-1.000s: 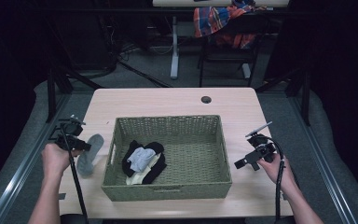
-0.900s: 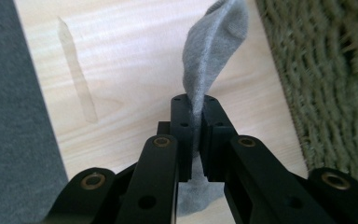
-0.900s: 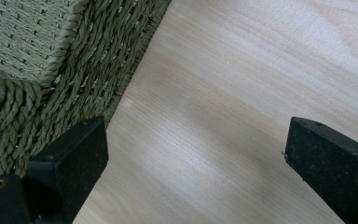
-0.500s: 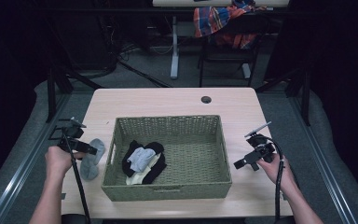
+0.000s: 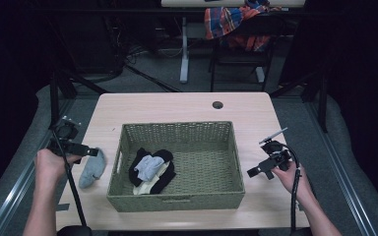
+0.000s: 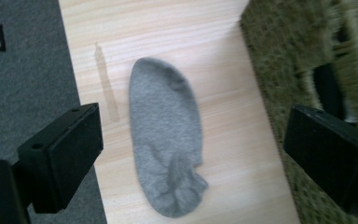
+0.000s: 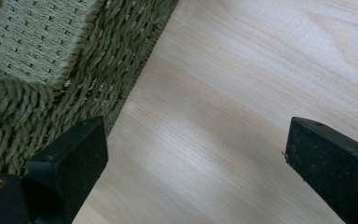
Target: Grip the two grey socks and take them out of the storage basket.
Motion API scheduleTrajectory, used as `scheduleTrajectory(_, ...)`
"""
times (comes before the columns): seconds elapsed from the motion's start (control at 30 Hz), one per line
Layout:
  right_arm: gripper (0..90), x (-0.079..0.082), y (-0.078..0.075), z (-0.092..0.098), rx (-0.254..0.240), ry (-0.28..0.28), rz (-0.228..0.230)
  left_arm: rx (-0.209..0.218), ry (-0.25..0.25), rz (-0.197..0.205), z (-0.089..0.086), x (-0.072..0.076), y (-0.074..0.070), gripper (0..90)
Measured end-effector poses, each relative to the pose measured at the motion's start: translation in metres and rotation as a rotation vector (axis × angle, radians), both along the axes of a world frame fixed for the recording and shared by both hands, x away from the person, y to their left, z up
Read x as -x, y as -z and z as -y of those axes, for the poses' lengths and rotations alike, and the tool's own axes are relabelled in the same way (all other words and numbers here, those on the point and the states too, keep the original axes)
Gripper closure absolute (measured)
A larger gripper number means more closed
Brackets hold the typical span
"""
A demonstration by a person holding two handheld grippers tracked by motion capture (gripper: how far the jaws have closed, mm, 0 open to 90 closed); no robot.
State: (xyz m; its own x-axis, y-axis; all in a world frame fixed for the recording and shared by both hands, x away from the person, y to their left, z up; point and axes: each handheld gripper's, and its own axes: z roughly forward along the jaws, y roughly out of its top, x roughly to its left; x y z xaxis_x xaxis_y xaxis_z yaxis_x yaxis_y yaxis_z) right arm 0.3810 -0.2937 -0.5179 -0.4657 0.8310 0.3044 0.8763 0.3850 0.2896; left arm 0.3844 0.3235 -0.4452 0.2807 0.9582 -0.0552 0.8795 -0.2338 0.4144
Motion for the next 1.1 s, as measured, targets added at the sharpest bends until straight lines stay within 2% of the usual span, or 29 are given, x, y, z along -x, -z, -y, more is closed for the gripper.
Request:
scheduleTrajectory(0.13, 5.4, -0.002, 0.005, 0.001, -0.01, 0.016, -0.011, -0.014, 0.033, 0.024, 0.012, 0.002, -0.014, 2.4)
scheduleTrajectory(0.17, 5.4, -0.003, 0.004, 0.002, -0.006, -0.004, -0.023, -0.016, 0.044, 0.028, 0.016, 0.003, -0.017, 2.0)
scheduleTrajectory(0.33, 4.9, -0.003, 0.005, -0.001, -0.018, 0.002, -0.019, -0.024, 0.104, 0.053, 0.035, 0.01, -0.032, 0.3)
scheduleTrajectory(0.37, 4.8, -0.004, 0.003, 0.001, -0.006, -0.021, -0.03, -0.024, 0.106, 0.064, 0.039, 0.012, -0.035, 0.2)
scheduleTrajectory(0.4, 4.7, -0.003, 0.005, 0.0, -0.023, 0.008, -0.019, -0.035, 0.117, 0.07, 0.041, 0.012, -0.037, 0.1)
scheduleTrajectory(0.47, 4.5, -0.004, 0.005, 0.002, -0.022, 0.002, -0.026, -0.038, 0.124, 0.085, 0.047, 0.013, -0.041, 0.2)
scheduleTrajectory(0.53, 4.3, -0.006, 0.005, 0.005, -0.011, -0.02, -0.038, -0.043, 0.14, 0.086, 0.052, 0.012, -0.043, 0.1)
scheduleTrajectory(0.57, 4.3, -0.006, 0.006, 0.006, -0.018, -0.016, -0.038, -0.039, 0.146, 0.089, 0.055, 0.012, -0.043, 0.1)
scheduleTrajectory(0.6, 4.3, -0.005, 0.008, 0.005, -0.039, 0.02, -0.023, -0.039, 0.15, 0.088, 0.057, 0.011, -0.043, 0.1)
scheduleTrajectory(0.73, 4.1, -0.007, 0.008, 0.005, -0.033, 0.001, -0.034, -0.033, 0.177, 0.098, 0.067, 0.012, -0.044, 0.1)
scheduleTrajectory(0.9, 4.1, -0.006, 0.008, 0.002, -0.037, 0.013, -0.025, -0.039, 0.231, 0.093, 0.085, 0.011, -0.044, 0.1)
scheduleTrajectory(0.93, 4.0, -0.006, 0.007, 0.003, -0.029, -0.006, -0.032, -0.036, 0.239, 0.093, 0.088, 0.012, -0.045, 0.1)
scheduleTrajectory(0.97, 4.1, -0.005, 0.007, 0.002, -0.033, 0.007, -0.026, -0.036, 0.239, 0.093, 0.088, 0.012, -0.045, 0.1)
scheduleTrajectory(1.0, 4.1, -0.004, 0.006, 0.001, -0.031, 0.007, -0.026, -0.042, 0.263, 0.092, 0.097, 0.013, -0.045, 0.1)
scheduleTrajectory(1.07, 4.1, -0.003, 0.005, 0.0, -0.03, 0.012, -0.02, -0.046, 0.282, 0.088, 0.103, 0.014, -0.045, 0.2)
scheduleTrajectory(1.1, 4.1, -0.004, 0.004, 0.0, -0.027, -0.008, -0.025, -0.047, 0.29, 0.087, 0.107, 0.015, -0.045, 0.2)
